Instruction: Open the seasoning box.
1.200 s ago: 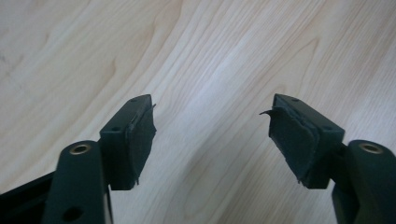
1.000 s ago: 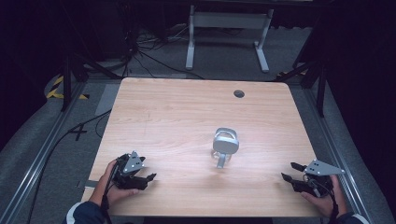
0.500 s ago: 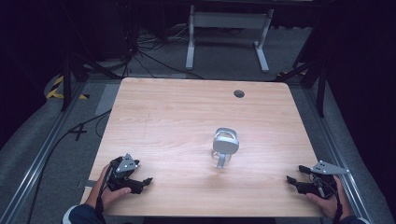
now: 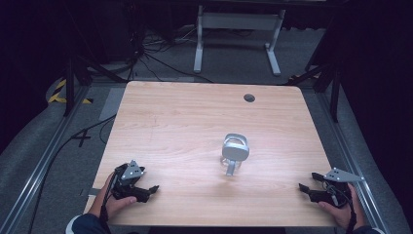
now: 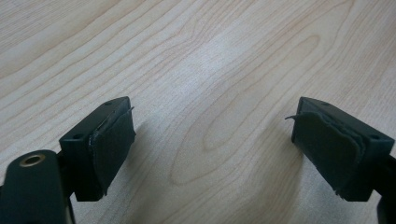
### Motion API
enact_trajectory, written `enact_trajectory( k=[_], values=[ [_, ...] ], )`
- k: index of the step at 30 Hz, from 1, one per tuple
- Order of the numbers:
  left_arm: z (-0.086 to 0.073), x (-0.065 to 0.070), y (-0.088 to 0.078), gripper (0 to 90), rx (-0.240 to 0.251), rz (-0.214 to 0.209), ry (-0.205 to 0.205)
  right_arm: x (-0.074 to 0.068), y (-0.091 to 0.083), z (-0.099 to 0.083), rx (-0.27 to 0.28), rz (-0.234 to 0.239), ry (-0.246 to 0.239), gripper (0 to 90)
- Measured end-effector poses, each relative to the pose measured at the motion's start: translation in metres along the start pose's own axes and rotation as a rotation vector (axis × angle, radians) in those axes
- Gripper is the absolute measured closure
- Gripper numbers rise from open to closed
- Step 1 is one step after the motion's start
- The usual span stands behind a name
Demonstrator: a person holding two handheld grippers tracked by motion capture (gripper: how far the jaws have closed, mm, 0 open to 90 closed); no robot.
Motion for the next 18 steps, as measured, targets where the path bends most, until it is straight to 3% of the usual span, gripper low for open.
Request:
enact_trajectory(
  k=[7,9,18],
  values=[
    [0.0002,0.0001,0.0007,12.3,-0.001,0.001,-0.009,0.0004,0.0007,0.0004,0.003,-0.005,0.005,26.7],
    [0.0003,-0.0021,0.0005,11.7,-0.006,0.007,0.010,0.0004,0.0008,0.0005,0.003,-0.006,0.006,26.6],
    [-0.0004,-0.0038,0.0031,3.9,-0.021,0.027,-0.026,0.0008,0.0003,0.0001,-0.001,-0.014,0.009,26.2]
  ],
)
Point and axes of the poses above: each handheld gripper's, and its own axes: y roughly forward along the jaws, z roughly out of its top, x roughly to its right, the point moved 10 cm from there along y, roughly forward along the jaws, and after that the axes turned 7 degrees about x, right-handed, at the moved point
